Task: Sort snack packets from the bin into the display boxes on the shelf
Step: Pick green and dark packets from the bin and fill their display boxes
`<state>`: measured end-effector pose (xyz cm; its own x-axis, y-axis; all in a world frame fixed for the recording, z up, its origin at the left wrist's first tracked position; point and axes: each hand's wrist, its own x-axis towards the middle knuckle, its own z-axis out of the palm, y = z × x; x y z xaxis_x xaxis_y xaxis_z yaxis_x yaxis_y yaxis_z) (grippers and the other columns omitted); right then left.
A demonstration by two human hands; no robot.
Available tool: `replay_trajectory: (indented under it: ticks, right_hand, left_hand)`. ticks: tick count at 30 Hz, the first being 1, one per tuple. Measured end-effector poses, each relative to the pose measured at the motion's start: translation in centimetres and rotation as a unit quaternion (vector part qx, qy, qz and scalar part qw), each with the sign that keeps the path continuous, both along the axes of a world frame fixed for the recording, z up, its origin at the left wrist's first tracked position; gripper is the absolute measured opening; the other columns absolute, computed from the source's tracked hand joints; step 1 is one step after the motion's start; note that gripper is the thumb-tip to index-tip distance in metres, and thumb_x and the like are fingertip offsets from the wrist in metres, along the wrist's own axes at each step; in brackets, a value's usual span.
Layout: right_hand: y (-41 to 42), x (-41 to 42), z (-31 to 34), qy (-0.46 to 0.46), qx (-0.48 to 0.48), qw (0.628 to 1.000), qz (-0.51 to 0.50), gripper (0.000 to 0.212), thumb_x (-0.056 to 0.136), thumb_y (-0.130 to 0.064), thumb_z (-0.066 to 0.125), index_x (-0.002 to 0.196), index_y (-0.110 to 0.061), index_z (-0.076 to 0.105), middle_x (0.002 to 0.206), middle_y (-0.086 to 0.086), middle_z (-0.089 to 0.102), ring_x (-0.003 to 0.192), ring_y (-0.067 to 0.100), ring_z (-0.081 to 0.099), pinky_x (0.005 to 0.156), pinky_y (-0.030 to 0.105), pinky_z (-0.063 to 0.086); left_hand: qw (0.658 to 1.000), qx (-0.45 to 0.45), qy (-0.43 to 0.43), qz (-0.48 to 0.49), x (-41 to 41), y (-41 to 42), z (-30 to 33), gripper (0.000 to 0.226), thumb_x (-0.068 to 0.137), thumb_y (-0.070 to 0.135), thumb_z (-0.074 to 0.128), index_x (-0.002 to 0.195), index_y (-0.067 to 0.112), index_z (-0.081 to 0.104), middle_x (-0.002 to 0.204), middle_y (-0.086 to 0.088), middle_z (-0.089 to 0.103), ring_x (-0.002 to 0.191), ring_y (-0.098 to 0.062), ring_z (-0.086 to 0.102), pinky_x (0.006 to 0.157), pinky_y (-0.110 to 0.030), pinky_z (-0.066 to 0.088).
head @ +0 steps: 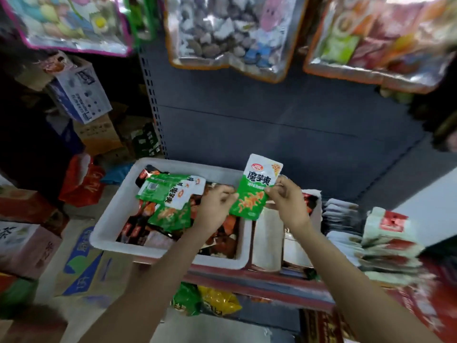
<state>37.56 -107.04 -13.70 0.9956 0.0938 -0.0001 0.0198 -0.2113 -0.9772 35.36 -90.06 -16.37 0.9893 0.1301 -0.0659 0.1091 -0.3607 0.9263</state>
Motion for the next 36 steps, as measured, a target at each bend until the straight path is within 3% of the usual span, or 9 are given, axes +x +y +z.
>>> replay_trajectory:
  ticks: [4,6,9,14,19,26,30,34,36]
  right_hand:
    - [-7.5,0.0,1.0,-0.045,-0.029,0.996,-0.069,0.014,0.091,0.001,0.054,0.085,-0.011,0.055,0.061,0.004,0.051,0.069,0.018,0.049,0.069,0.046,0.052]
    - [-10.7,-0.4,1.7,-0.064,-0.037,0.992,-0.102,0.010,0.092,-0.001,0.054,0.087,-0.009,0.057,0.070,0.018,0.057,0.070,0.017,0.051,0.068,0.044,0.052]
    - [-14.9,-0.9,2.5,-0.120,-0.063,0.977,-0.162,0.025,0.092,-0.001,0.053,0.074,-0.018,0.050,0.061,-0.001,0.052,0.058,0.002,0.047,0.063,0.028,0.046]
    - [-19.8,-0.8,2.4,-0.170,-0.073,0.959,-0.213,0.008,0.094,-0.007,0.052,0.088,-0.002,0.053,0.075,0.007,0.061,0.071,0.016,0.056,0.068,0.032,0.045]
    - [-21.6,-0.1,1.6,-0.123,-0.111,0.975,-0.149,0.005,0.093,-0.007,0.053,0.094,-0.005,0.057,0.087,0.003,0.067,0.077,0.019,0.060,0.067,0.028,0.046]
    - [-22.1,1.6,1.2,-0.088,-0.332,0.939,-0.004,0.011,0.090,-0.005,0.056,0.080,-0.006,0.049,0.083,0.014,0.066,0.079,0.031,0.060,0.062,0.032,0.035]
    - [-21.4,2.4,1.5,-0.094,-0.344,0.934,0.024,0.017,0.090,-0.004,0.056,0.078,-0.006,0.044,0.083,0.019,0.065,0.078,0.032,0.060,0.064,0.034,0.039]
    - [-21.4,2.7,0.7,-0.055,-0.410,0.908,0.061,0.002,0.091,-0.006,0.054,0.092,-0.005,0.053,0.093,0.019,0.066,0.090,0.035,0.061,0.073,0.037,0.047]
    - [-21.5,2.7,0.7,-0.048,-0.395,0.914,0.076,0.012,0.089,-0.009,0.059,0.100,-0.009,0.060,0.099,0.011,0.068,0.094,0.028,0.063,0.081,0.035,0.051]
  left_hand:
    - [0.997,0.073,0.016,-0.037,1.4,-7.1,0.3,0.015,0.090,0.006,0.055,0.098,-0.001,0.066,0.101,-0.016,0.069,0.094,-0.027,0.064,0.072,-0.020,0.041]
    - [0.993,0.098,0.024,-0.060,1.7,-10.7,0.6,0.016,0.088,0.005,0.054,0.098,0.002,0.067,0.103,-0.013,0.069,0.097,-0.027,0.063,0.079,-0.025,0.044]
    - [0.993,0.060,0.008,-0.102,2.0,-15.8,1.8,0.035,0.084,-0.002,0.052,0.116,0.007,0.062,0.110,-0.007,0.067,0.101,-0.025,0.063,0.084,-0.028,0.048]
    - [0.972,0.120,0.043,-0.198,2.1,-20.9,1.8,0.052,0.089,0.000,0.050,0.138,0.016,0.043,0.131,-0.004,0.055,0.114,-0.020,0.054,0.093,-0.023,0.040]
    - [0.965,0.169,0.031,-0.200,0.9,-21.1,0.4,0.033,0.089,-0.003,0.049,0.114,0.016,0.060,0.118,0.000,0.061,0.095,-0.012,0.054,0.081,-0.021,0.043]
    - [0.950,0.214,0.016,-0.225,0.3,-20.8,0.8,0.041,0.088,-0.004,0.047,0.118,0.020,0.061,0.117,0.006,0.058,0.099,-0.017,0.059,0.086,-0.030,0.049]
    - [0.953,0.207,0.015,-0.220,0.1,-20.8,0.5,0.042,0.086,-0.004,0.047,0.116,0.021,0.063,0.114,0.000,0.064,0.093,-0.023,0.062,0.085,-0.038,0.051]
    - [0.957,0.198,0.016,-0.212,0.1,-21.0,0.6,0.041,0.088,-0.004,0.047,0.119,0.019,0.061,0.108,0.006,0.058,0.096,-0.018,0.060,0.084,-0.027,0.049]
    - [0.959,0.189,0.017,-0.209,0.1,-21.0,0.6,0.040,0.089,-0.003,0.047,0.120,0.019,0.060,0.109,0.006,0.058,0.098,-0.010,0.056,0.084,-0.019,0.046]
